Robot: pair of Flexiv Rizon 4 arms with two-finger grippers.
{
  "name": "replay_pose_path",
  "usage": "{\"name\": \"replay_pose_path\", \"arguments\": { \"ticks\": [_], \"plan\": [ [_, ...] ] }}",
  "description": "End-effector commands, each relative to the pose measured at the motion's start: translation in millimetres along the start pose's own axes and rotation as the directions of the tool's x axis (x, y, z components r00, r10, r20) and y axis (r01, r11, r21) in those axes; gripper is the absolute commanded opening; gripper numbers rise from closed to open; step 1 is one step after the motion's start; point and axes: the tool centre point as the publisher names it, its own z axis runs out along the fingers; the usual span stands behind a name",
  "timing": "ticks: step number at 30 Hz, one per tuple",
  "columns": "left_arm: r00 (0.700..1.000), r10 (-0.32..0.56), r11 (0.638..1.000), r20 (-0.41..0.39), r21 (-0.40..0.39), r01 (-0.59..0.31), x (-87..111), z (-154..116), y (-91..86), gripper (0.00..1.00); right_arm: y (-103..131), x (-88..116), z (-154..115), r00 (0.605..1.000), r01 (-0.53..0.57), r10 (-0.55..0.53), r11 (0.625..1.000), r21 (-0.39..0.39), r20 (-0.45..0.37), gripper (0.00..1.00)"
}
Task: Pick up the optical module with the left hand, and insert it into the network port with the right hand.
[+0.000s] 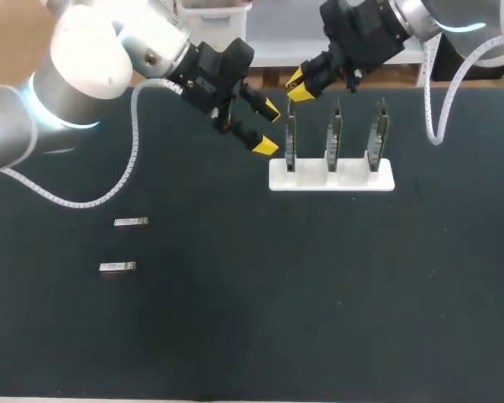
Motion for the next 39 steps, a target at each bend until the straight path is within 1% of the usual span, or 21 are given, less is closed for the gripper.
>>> {"name": "replay_pose_path", "arguments": {
  "ticks": [1,10,17,24,32,39],
  "plan": [
    [1.000,-0.001,1.000,-0.003,0.002,0.001,-0.5,-0.1,0.8,1.00,-0.7,2.0,3.6,1.000,-0.001,0.001,1.000,0.000,-0.007,0.00],
    [1.000,-0.001,1.000,-0.003,0.002,0.001,-0.5,-0.1,0.8,1.00,-0.4,-3.7,-1.3,1.000,0.026,-0.025,1.000,0.013,-0.005,0.00],
    [1.000,-0.001,1.000,-0.003,0.002,0.001,-0.5,-0.1,0.8,1.00,2.0,1.1,3.4,0.999,0.031,-0.031,0.999,0.014,-0.026,0.00],
    [1.000,-0.001,1.000,-0.003,0.002,0.001,-0.5,-0.1,0.8,1.00,1.8,3.5,4.0,0.999,0.020,-0.020,1.000,0.011,-0.027,0.00],
    [1.000,-0.001,1.000,-0.003,0.002,0.001,-0.5,-0.1,0.8,1.00,2.6,1.6,2.0,0.999,0.026,-0.025,1.000,0.013,-0.030,0.00],
    [1.000,-0.001,1.000,-0.003,0.002,0.001,-0.5,-0.1,0.8,1.00,2.9,6.7,6.6,0.999,0.013,-0.013,1.000,0.010,-0.040,0.00]
  ]
}}
